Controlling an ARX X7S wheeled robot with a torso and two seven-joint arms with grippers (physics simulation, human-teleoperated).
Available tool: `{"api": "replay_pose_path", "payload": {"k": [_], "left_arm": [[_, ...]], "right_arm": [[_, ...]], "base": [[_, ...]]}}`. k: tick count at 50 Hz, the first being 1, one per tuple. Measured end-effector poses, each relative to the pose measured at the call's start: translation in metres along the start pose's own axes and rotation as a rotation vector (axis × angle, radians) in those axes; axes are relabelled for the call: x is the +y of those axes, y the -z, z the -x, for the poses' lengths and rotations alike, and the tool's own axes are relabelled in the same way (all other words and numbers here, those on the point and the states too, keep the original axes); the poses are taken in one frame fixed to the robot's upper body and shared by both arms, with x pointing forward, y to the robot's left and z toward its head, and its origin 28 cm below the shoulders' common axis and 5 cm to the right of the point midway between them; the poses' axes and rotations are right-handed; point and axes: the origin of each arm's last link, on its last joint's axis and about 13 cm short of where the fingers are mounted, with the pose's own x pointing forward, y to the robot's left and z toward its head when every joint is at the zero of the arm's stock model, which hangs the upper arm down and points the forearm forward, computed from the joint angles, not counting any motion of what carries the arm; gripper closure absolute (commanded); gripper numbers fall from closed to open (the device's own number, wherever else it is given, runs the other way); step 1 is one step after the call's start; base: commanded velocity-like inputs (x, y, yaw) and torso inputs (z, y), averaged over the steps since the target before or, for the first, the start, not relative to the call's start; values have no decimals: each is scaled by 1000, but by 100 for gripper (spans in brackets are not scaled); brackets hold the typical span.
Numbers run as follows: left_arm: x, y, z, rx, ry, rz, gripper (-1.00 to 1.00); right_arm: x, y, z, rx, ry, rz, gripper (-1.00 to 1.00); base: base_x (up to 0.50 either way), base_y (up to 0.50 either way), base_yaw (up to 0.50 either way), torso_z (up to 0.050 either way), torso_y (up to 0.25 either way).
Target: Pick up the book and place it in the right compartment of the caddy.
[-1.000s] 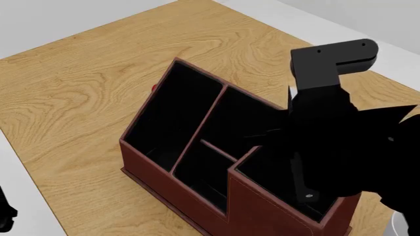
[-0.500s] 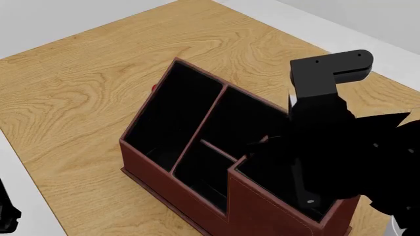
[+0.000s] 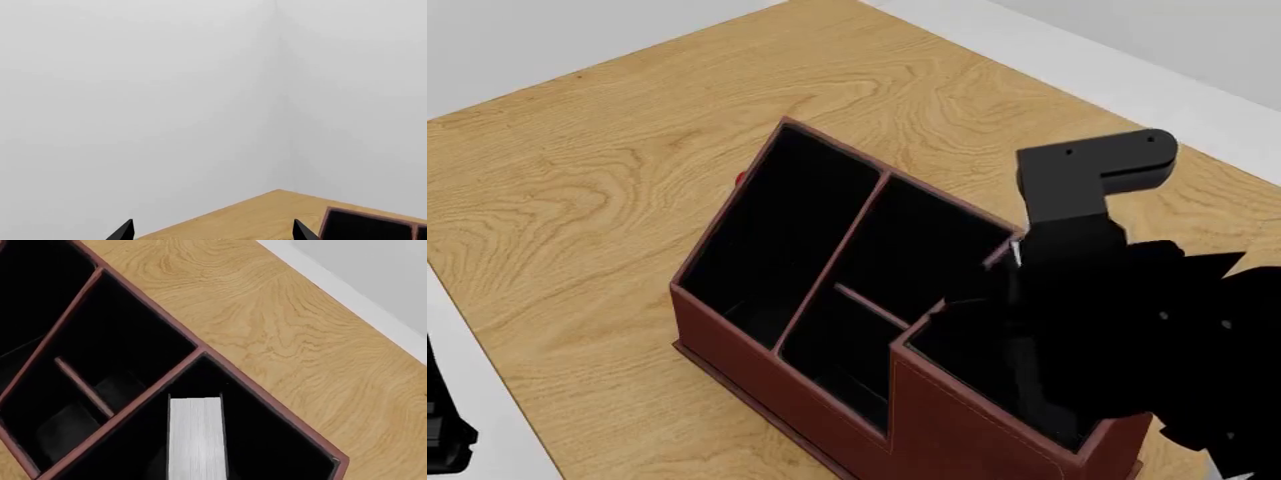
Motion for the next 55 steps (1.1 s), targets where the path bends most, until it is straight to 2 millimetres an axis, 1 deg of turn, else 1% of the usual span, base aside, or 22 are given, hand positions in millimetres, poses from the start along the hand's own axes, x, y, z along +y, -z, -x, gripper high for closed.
{"api": "replay_pose_path", "payload": {"k": [27, 55], "left_arm": [[0, 0, 0, -1, 1, 0, -100], [0, 0, 1, -2, 2, 0, -100]], "right_arm": [[-6, -5, 5, -34, 29, 3, -100], [-13, -14, 27, -143, 38, -42, -100]], "base": [[0, 0, 0, 0, 0], [0, 0, 0, 0, 0]]}}
